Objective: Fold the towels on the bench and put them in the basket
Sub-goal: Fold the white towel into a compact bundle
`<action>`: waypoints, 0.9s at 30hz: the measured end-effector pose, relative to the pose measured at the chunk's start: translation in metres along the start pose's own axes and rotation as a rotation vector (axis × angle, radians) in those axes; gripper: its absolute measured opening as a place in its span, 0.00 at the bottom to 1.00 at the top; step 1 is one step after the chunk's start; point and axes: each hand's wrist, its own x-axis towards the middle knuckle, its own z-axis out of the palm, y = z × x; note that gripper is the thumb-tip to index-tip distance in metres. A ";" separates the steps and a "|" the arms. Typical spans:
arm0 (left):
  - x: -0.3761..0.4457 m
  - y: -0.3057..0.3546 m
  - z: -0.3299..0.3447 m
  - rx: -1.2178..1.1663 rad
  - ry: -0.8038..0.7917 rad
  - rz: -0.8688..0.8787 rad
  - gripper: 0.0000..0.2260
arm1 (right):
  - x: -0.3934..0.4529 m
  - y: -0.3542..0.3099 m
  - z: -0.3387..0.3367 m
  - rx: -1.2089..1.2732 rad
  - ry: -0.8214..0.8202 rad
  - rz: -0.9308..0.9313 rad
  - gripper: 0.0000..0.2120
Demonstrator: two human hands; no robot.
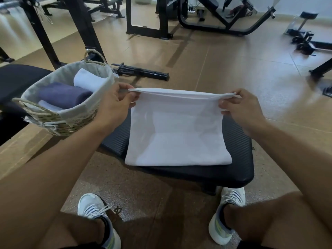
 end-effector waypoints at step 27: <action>-0.058 -0.012 -0.037 0.293 -0.437 -0.584 0.23 | -0.046 -0.003 -0.027 -0.567 -0.589 0.400 0.38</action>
